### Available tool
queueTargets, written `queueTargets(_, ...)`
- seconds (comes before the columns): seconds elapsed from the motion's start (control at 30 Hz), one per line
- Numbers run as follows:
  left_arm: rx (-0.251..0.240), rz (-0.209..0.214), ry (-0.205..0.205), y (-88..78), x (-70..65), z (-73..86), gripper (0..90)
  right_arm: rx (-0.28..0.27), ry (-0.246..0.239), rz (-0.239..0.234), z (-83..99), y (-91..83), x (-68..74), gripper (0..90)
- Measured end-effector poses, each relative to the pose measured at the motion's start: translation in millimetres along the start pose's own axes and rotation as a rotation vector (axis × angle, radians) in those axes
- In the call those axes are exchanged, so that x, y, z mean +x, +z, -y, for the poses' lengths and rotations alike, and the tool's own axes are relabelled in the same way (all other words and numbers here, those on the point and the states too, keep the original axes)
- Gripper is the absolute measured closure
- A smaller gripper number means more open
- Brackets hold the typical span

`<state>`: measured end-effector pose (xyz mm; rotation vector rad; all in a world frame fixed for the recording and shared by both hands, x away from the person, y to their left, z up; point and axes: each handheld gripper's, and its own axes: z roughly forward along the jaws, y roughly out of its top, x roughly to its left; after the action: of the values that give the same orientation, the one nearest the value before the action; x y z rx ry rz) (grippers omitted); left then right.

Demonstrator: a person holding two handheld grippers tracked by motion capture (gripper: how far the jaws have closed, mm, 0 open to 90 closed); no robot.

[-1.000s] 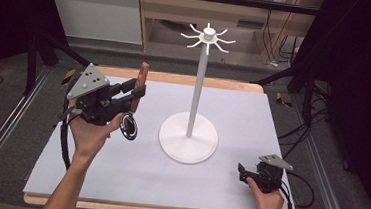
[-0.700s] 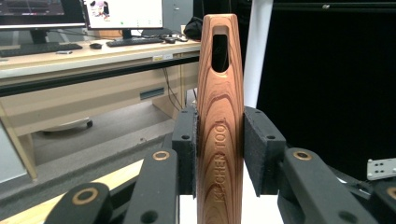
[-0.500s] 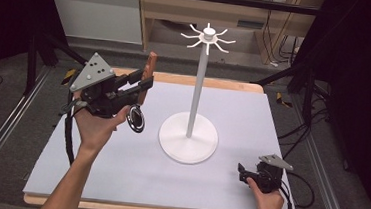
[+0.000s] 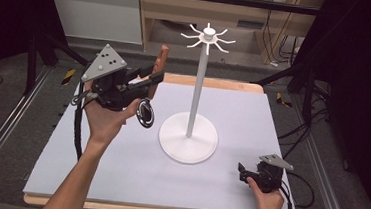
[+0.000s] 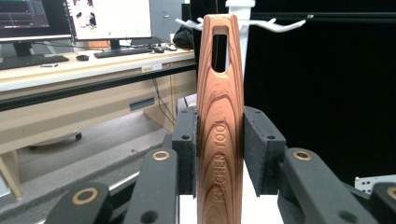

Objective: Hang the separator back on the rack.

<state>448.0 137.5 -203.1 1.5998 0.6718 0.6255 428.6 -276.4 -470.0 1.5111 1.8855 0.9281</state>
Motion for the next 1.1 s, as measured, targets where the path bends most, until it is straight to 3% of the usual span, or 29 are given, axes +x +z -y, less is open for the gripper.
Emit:
queueTargets(0.37,-0.011,0.007,0.035,8.1,-9.9,-15.3,67.4,-0.002,0.008,0.001,-0.3,-0.5,-0.6,8.5)
queueTargets(1.1,0.014,0.012,0.019,31.4,-14.3,-18.4,67.3,-0.006,0.010,0.000,-0.1,-1.6,-1.7,8.5)
